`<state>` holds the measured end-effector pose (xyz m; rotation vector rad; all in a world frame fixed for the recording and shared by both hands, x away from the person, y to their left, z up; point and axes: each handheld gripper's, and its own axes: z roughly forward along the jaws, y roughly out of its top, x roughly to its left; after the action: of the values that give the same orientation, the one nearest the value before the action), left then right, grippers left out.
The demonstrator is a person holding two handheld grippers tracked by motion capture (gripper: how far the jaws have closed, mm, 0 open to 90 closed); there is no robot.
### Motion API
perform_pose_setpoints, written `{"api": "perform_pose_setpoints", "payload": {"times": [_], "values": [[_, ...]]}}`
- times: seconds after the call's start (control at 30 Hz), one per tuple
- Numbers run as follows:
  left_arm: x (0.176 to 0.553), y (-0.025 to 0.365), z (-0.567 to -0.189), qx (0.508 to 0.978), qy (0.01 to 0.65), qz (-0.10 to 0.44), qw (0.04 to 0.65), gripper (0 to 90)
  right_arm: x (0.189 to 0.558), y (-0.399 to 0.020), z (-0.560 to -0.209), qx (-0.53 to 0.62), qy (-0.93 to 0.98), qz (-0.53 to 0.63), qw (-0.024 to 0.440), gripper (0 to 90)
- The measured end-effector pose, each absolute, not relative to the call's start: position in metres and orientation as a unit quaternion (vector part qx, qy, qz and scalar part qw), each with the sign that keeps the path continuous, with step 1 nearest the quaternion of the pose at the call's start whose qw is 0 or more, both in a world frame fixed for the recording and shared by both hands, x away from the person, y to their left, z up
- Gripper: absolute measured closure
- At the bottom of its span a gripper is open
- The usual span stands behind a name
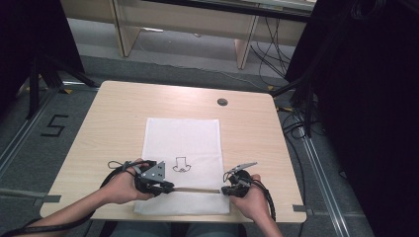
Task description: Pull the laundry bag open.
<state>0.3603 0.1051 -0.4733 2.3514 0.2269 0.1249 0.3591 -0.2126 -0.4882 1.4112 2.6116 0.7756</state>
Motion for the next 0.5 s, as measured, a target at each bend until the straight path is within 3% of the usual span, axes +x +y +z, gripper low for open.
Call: {"api": "perform_pose_setpoints", "payload": {"times": [0.5], "values": [[0.3595, 0.1088, -0.4747, 0.918, 0.094, 0.047, 0.382, 81.4, 0.3591, -0.2126, -0.4882, 0.459, 0.851, 0.253, 0.037, 90.0]]}}
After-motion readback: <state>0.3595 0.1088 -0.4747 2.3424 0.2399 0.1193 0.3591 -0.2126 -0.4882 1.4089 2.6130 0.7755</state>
